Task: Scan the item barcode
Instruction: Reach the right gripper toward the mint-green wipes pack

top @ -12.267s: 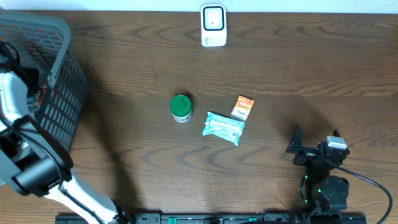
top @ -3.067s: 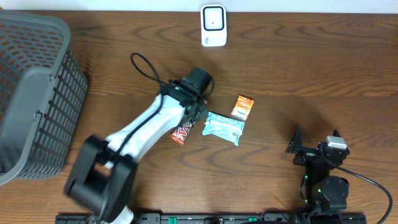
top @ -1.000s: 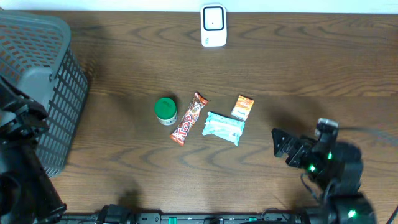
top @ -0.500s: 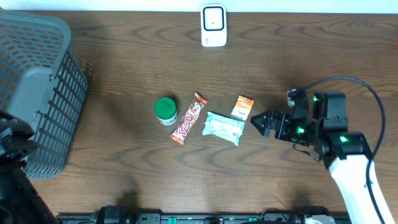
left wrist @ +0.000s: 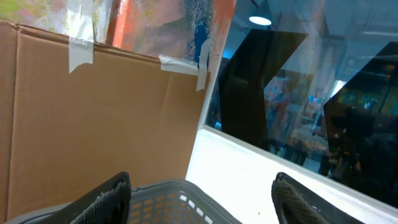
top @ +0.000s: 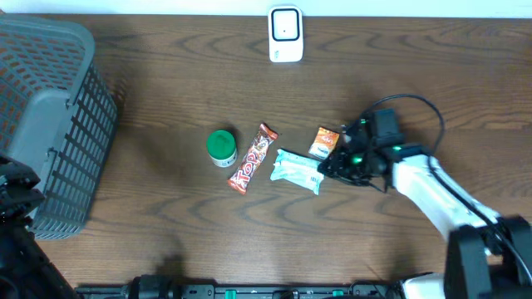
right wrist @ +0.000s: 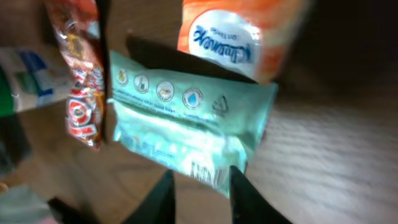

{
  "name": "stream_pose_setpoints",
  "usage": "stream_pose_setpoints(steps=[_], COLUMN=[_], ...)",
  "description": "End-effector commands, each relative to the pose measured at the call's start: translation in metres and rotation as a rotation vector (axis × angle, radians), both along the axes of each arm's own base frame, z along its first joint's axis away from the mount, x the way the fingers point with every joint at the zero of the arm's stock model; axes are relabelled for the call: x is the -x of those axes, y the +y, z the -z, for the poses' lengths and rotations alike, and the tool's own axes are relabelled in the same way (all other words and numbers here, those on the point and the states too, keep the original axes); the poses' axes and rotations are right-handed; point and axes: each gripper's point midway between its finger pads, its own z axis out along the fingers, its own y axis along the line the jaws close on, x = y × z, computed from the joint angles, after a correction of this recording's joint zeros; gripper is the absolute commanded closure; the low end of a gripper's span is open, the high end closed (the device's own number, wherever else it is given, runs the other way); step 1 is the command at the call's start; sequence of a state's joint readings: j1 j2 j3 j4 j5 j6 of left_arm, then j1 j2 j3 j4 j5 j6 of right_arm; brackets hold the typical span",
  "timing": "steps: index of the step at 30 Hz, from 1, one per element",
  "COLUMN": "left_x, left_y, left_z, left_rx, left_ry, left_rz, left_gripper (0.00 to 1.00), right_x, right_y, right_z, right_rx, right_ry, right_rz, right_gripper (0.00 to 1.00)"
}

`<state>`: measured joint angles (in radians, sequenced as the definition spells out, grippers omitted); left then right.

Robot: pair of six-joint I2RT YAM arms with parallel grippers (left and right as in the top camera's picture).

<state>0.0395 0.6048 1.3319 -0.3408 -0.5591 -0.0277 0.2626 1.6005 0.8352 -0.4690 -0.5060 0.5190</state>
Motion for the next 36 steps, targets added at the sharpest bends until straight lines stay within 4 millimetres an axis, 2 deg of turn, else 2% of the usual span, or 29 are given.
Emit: stream_pose_setpoints(steps=[1,5,11,14,17,22,25,28,30,36], left_x=[0.003,0.003,0.002,0.002,0.000,-0.003,-0.005,-0.006,-0.007,-0.007], left_y=[0.001,0.001,0.001,0.001,0.001,0.001,0.001,0.001,0.001,0.001], left_z=[0.000,0.001,0.001,0.001,0.003,0.006,0.008,0.008,0.008,0.008], left_rx=[0.008,0.008,0.008,0.008,0.008,0.009,0.009,0.009,0.009,0.009], left_ry=[-0.012,-0.011,-0.010,-0.009,-0.007,-0.004,-0.003,-0.004,-0.003,-0.003], left_rz=[-0.002,-0.002,-0.002,-0.002,-0.003,-0.003,-0.003,-0.003,-0.003,-0.003], left_gripper=[0.27,0.27,0.27,0.27,0.27,0.27,0.27,0.27,0.27,0.27], right_x=[-0.009,-0.023,-0.052,-0.056,-0.055,-0.054,-0.054,-0.054,-0.048,-0.018], right_y=[0.000,0.000,-0.001,-0.003,-0.003,-0.010,-0.010,-0.010,-0.007,0.012], right_z=[0.015,0.021,0.012,0.012,0.016,0.033,0.043,0.051,0.052,0.050], right_rx=[0.083,0.110,0.117,0.129,0.137,0.184,0.191,0.195,0.175,0.052], right_ry=[-0.021,-0.069,-0.199,-0.214,-0.205,-0.177,-0.162,-0.148,-0.120,0.008], right_rz=[0.009,0.026,0.058,0.067,0.066,0.077,0.076,0.075,0.068,0.002], right_gripper=[0.83,0.82,0.78,0.78,0.79,0.81,0.85,0.94,0.99,0.99])
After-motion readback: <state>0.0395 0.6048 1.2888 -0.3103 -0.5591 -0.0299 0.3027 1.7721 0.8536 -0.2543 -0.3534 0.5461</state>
